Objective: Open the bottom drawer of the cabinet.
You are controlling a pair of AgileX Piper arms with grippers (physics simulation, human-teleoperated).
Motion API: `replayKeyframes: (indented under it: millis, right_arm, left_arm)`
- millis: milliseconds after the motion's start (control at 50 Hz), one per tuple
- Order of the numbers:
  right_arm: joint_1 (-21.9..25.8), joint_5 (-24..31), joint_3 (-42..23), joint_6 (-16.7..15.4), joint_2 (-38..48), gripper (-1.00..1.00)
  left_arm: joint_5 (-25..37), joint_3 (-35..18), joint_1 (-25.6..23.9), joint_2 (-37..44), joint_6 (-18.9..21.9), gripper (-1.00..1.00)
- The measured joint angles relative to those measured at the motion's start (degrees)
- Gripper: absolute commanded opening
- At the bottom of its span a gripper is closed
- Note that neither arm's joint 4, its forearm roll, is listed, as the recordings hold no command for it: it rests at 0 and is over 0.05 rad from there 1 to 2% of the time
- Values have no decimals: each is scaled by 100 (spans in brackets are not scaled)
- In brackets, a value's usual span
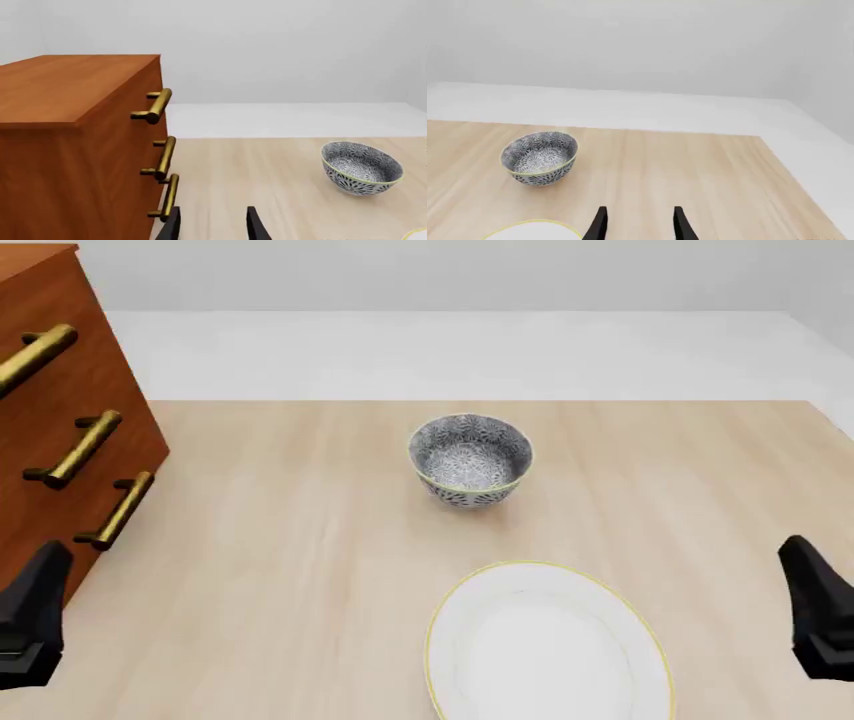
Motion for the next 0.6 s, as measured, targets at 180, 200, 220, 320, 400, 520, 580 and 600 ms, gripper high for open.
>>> replayKeyframes:
  millis: [180,200,220,320,400,520,580,600]
  right_arm:
    - [-30,-146,147,180,-183,100]
    - [-32,-154,156,194,-194,100]
    - [-34,-161,164,207,-205,100]
    - [-40,-202,204,246,-243,100]
    - [-44,-231,231,268,-257,100]
    - [-46,-256,251,286,-269,100]
    - [-47,-263,255,293,-271,100]
    - [-47,-266,257,296,-270,100]
  left_arm:
    - [-37,-40,-153,-1,200,100]
    - [-46,-45,-174,-1,246,100]
    - [-53,-52,-193,-1,294,100]
    - [-66,-97,-313,-1,556,100]
    - [-75,-116,-416,1,867,100]
    - [-300,-64,-638,198,1562,100]
    - [-558,-44,-777,489,1932,100]
    - [-667,-39,-821,611,2048,100]
